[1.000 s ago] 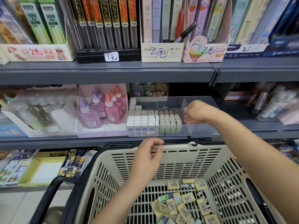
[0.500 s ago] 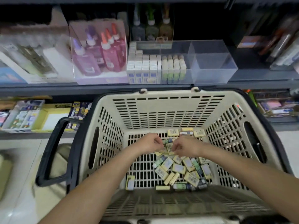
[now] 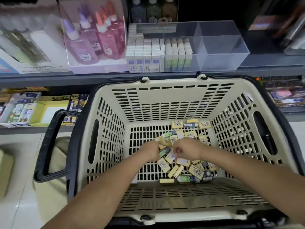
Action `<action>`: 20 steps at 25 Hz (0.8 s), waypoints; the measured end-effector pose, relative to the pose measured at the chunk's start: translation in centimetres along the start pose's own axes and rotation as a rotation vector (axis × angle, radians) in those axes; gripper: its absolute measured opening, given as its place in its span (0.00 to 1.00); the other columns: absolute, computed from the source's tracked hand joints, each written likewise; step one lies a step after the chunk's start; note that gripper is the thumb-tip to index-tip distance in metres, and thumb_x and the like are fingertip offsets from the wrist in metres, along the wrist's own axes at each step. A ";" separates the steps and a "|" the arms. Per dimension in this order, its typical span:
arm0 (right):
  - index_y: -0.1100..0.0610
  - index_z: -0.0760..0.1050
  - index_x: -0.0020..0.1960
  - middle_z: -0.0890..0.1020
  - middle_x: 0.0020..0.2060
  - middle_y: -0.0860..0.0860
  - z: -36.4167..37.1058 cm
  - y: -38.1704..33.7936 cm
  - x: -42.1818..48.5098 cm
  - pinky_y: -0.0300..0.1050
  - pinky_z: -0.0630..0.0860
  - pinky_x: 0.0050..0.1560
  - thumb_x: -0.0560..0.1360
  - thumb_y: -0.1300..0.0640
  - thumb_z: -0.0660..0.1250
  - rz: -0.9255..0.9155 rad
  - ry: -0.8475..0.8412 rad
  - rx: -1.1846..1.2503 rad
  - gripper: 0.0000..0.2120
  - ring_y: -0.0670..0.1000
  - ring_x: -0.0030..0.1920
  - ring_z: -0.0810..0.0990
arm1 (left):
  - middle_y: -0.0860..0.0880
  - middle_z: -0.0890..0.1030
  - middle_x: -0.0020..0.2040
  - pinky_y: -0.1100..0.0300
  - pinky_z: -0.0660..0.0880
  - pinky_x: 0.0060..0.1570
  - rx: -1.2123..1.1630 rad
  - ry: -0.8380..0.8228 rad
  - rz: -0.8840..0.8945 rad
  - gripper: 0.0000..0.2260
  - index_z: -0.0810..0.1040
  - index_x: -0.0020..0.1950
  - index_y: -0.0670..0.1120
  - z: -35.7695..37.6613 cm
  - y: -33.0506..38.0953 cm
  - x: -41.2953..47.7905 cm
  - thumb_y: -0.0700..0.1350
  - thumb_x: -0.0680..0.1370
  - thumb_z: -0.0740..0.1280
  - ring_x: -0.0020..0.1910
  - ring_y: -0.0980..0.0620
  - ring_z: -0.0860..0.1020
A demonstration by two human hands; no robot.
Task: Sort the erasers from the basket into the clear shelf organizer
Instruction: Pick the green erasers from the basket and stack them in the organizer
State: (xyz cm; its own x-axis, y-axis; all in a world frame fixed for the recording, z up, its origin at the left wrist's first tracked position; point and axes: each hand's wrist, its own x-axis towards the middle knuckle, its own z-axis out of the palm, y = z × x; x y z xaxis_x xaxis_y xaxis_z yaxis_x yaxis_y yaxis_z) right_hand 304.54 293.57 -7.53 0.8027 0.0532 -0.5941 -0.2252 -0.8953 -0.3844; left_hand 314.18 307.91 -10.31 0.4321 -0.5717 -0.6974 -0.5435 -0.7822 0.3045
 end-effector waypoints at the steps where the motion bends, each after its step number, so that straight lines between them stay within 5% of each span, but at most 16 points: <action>1: 0.54 0.78 0.49 0.81 0.47 0.49 -0.5 0.1 0.4 0.45 0.77 0.48 0.76 0.53 0.64 0.020 0.097 0.016 0.07 0.50 0.47 0.79 | 0.47 0.79 0.50 0.58 0.76 0.47 -0.073 -0.007 -0.022 0.10 0.79 0.54 0.42 -0.6 -0.4 0.2 0.42 0.73 0.68 0.47 0.49 0.78; 5: 0.56 0.75 0.56 0.77 0.53 0.53 -1.4 -0.1 3.5 0.48 0.77 0.47 0.78 0.58 0.58 0.118 0.293 -0.069 0.10 0.53 0.51 0.77 | 0.50 0.78 0.49 0.63 0.74 0.41 -0.626 0.037 -0.091 0.05 0.78 0.49 0.46 -3.3 -2.8 0.2 0.42 0.74 0.68 0.41 0.56 0.75; 8: 0.57 0.73 0.60 0.74 0.56 0.55 -0.9 -1.0 5.7 0.49 0.75 0.51 0.76 0.61 0.61 0.178 0.264 -0.223 0.14 0.55 0.57 0.73 | 0.47 0.79 0.51 0.53 0.75 0.56 -1.157 0.100 -0.109 0.04 0.77 0.49 0.46 -4.4 -3.1 -0.2 0.40 0.76 0.66 0.50 0.52 0.78; 11: 0.57 0.75 0.55 0.77 0.51 0.54 -1.3 -1.3 6.1 0.46 0.73 0.43 0.75 0.58 0.63 0.215 0.271 -0.264 0.10 0.54 0.52 0.77 | 0.45 0.78 0.49 0.43 0.75 0.55 -1.426 0.130 -0.141 0.07 0.77 0.54 0.49 -4.9 -2.9 -0.1 0.42 0.78 0.63 0.49 0.47 0.80; 16: 0.57 0.75 0.44 0.81 0.35 0.49 -3.2 -2.2 4.8 0.39 0.74 0.35 0.73 0.53 0.69 0.200 0.450 0.533 0.07 0.48 0.35 0.79 | 0.42 0.76 0.51 0.50 0.80 0.45 -1.639 -0.023 -0.076 0.13 0.72 0.62 0.40 -4.8 -1.9 0.2 0.39 0.78 0.63 0.48 0.47 0.78; 20: 0.60 0.78 0.51 0.83 0.39 0.54 -3.9 -2.9 3.6 0.42 0.80 0.43 0.73 0.59 0.69 0.130 0.370 0.700 0.08 0.53 0.41 0.82 | 0.42 0.82 0.45 0.56 0.80 0.41 -1.678 -0.128 0.036 0.10 0.75 0.56 0.39 -4.6 -0.9 0.0 0.41 0.77 0.66 0.43 0.48 0.81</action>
State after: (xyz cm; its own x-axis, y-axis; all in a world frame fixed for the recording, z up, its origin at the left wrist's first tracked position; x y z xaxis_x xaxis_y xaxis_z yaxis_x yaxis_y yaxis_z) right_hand 310.19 294.62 -5.80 0.8494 -0.2926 -0.4392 -0.5255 -0.3925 -0.7548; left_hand 317.99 307.51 -7.59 0.3343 -0.6373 -0.6944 0.7989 -0.1992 0.5675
